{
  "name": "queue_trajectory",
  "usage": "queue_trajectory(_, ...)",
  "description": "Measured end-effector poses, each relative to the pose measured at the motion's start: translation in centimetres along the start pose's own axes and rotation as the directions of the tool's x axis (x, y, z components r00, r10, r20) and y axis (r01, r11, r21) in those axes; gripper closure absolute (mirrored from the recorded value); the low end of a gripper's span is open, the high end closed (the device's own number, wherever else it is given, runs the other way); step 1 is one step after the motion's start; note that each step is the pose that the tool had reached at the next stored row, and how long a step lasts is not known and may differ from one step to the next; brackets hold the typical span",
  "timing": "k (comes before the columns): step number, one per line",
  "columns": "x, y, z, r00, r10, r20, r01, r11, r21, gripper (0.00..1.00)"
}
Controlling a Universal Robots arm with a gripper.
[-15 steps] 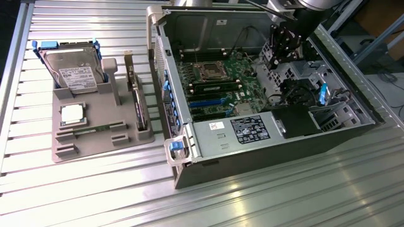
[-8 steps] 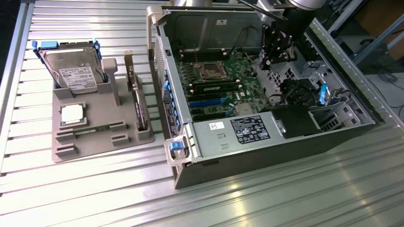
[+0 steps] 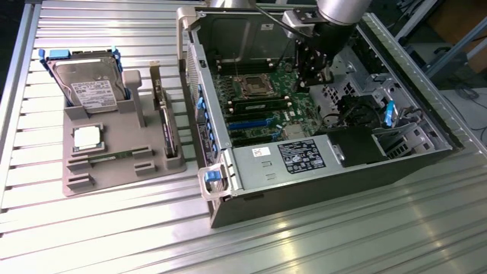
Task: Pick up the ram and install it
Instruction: 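Press down the ram until it locks into place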
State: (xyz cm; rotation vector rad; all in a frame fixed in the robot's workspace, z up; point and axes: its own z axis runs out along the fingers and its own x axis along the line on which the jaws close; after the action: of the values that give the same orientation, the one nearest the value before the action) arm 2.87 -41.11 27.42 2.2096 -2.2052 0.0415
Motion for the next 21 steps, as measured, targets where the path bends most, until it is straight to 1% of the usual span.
queue_trajectory(1, -0.1, 0.13, 0.52, 1.0, 0.0, 0.0, 0.0, 1.0, 0.0, 0.9)
queue_trajectory(3, -0.1, 0.46, 0.91, 1.0, 0.0, -0.0001, 0.0, 1.0, 0.0, 0.9)
queue_trajectory(4, -0.2, 0.68, 1.3, 1.0, -0.001, -0.0002, 0.001, 1.0, 0.0, 0.9)
queue_trajectory(6, -0.7, 0.69, 2.18, 1.0, -0.007, -0.0001, 0.007, 1.0, 0.0002, 0.9)
queue_trajectory(7, -1.0, 0.7, 2.76, 1.0, -0.007, 0.0, 0.007, 1.0, 0.0002, 0.9)
queue_trajectory(11, -1.1, 0.97, 4.26, 1.0, -0.007, -0.0008, 0.007, 1.0, 0.0, 0.9)
queue_trajectory(12, -1.1, 0.98, 4.36, 1.0, -0.007, -0.0007, 0.007, 1.0, 0.0001, 0.9)
queue_trajectory(13, -1.1, 0.98, 4.23, 1.0, -0.007, 0.0009, 0.007, 1.0, 0.0026, 0.9)
queue_trajectory(14, -1.1, 1.02, 3.67, 1.0, -0.007, 0.0008, 0.007, 1.0, 0.0059, 0.9)
queue_trajectory(15, -1.1, 1.14, 3.39, 1.0, -0.007, -0.0005, 0.007, 0.9999, 0.0081, 0.9)
queue_trajectory(16, -1.1, 1.39, 3.33, 1.0, -0.007, 0.0, 0.007, 0.9999, 0.0104, 0.9)
queue_trajectory(17, -1.1, 2.06, 3.34, 1.0, -0.007, 0.0003, 0.007, 0.9999, 0.0129, 0.9)
queue_trajectory(19, -1.1, 3.16, 3.32, 1.0, -0.007, -0.0002, 0.007, 0.9999, 0.0136, 0.9)
queue_trajectory(21, -1.1, 5.08, 3.31, 1.0, -0.007, -0.0003, 0.007, 0.9999, 0.0146, 0.9)
